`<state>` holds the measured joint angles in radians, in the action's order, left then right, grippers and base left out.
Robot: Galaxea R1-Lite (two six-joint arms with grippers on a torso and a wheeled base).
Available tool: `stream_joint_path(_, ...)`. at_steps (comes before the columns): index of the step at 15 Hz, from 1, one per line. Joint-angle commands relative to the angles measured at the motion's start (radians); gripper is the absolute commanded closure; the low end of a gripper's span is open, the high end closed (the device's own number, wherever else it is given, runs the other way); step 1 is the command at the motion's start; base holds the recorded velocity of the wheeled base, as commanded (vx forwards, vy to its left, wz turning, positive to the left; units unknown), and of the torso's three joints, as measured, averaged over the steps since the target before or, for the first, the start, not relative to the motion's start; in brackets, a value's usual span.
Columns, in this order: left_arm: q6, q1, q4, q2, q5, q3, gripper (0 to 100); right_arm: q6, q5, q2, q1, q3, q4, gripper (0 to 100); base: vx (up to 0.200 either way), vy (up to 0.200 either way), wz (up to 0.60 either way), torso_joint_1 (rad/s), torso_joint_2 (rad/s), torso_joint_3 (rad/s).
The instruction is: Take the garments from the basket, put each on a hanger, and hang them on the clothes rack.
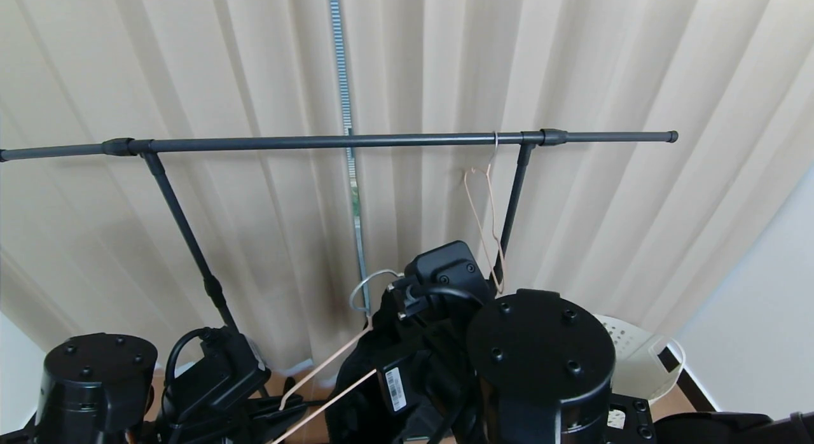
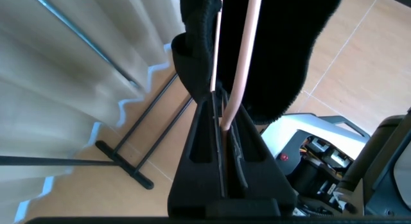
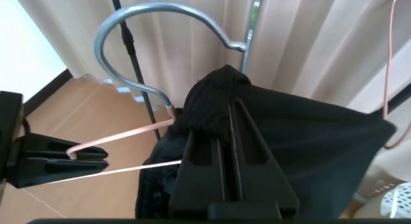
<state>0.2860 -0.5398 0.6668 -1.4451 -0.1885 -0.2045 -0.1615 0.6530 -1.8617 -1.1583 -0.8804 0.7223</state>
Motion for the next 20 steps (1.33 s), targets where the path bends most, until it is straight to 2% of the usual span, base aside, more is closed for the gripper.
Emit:
stream_joint_path(1, -0.001, 0.0, 0.011, 0.003, 0.0, 0.005, 100, -0.003, -0.003, -0.005, -0.014, -0.005, 0.014, 100, 0.0, 0.0, 0.0, 0.0, 0.0, 0.0)
stream_joint_path(4, -0.001, 0.0, 0.065, 0.005, 0.0, 0.027, 100, -0.001, -0.001, -0.008, -0.004, -0.017, 0.019, 100, 0.0, 0.0, 0.0, 0.0, 0.0, 0.0)
stream_joint_path(7, 0.001, 0.0, 0.122, 0.009, -0.002, 0.046, 100, -0.003, 0.005, -0.008, 0.052, -0.051, 0.02, 100, 0.0, 0.0, 0.0, 0.0, 0.0, 0.0)
stream_joint_path(10, 0.001, -0.002, 0.135, 0.019, -0.002, 0.057, 100, -0.006, 0.008, -0.002, 0.08, -0.061, 0.039, 100, 0.0, 0.0, 0.0, 0.0, 0.0, 0.0)
stream_joint_path(11, 0.001, -0.002, 0.135, 0.02, -0.002, 0.059, 100, -0.003, 0.01, -0.001, 0.088, -0.058, 0.052, 0, 0.0, 0.0, 0.0, 0.0, 0.0, 0.0)
stream_joint_path(14, 0.001, -0.003, 0.151, 0.031, -0.002, 0.06, 100, 0.0, 0.01, 0.015, 0.126, -0.065, 0.052, 0, 0.0, 0.0, 0.0, 0.0, 0.0, 0.0)
stream_joint_path(20, 0.001, -0.009, 0.172, 0.048, -0.002, 0.066, 100, 0.0, 0.008, 0.013, 0.092, -0.052, 0.052, 0, 0.0, 0.0, 0.0, 0.0, 0.0, 0.0)
